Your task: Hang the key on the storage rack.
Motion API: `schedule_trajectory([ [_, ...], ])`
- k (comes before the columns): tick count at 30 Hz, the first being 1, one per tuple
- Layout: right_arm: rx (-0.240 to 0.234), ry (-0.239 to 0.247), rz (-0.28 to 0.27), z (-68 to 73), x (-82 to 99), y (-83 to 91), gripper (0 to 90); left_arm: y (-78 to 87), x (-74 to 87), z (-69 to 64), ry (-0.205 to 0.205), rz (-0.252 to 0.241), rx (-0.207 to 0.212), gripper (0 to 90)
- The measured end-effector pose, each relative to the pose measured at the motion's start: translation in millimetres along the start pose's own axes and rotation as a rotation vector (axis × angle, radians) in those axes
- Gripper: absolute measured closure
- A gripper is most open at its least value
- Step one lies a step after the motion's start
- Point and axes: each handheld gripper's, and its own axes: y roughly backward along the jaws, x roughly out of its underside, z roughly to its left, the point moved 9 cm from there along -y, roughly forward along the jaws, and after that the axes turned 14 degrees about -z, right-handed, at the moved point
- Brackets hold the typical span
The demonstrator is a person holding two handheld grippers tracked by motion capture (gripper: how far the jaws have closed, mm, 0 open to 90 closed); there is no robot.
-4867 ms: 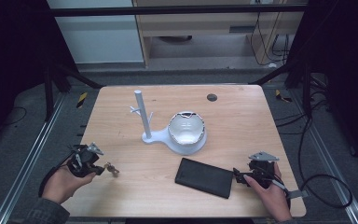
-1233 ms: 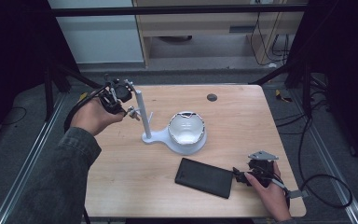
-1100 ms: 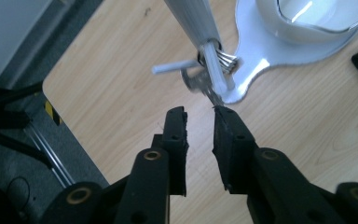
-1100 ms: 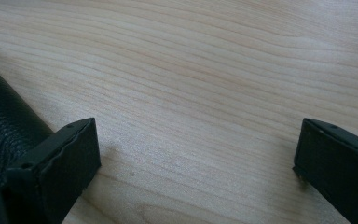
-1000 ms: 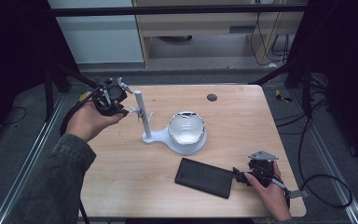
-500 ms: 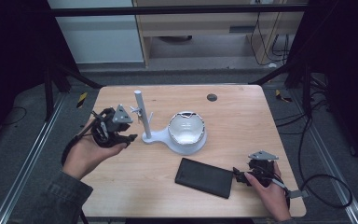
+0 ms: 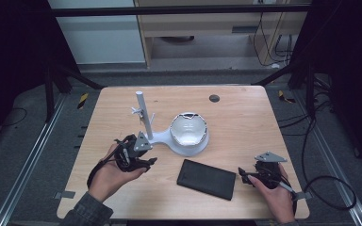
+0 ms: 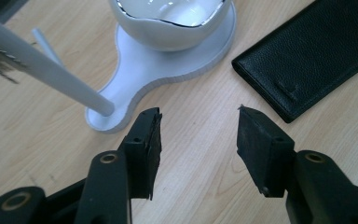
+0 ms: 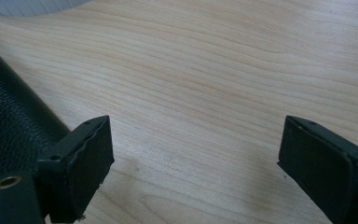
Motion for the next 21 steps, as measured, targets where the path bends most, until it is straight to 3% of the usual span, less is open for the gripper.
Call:
schedule_trajectory([
  [12, 0.013, 0.038, -0.043, 4.0, -8.5, 6.3, 16.7, -41.6, 19.8, -38.3, 0.031, -0.028, 0.121, 61.8],
  [21, 0.007, 0.039, -0.046, 2.9, -9.3, 5.5, 15.6, -57.8, 20.5, -52.5, 0.057, -0.033, 0.162, 71.4],
])
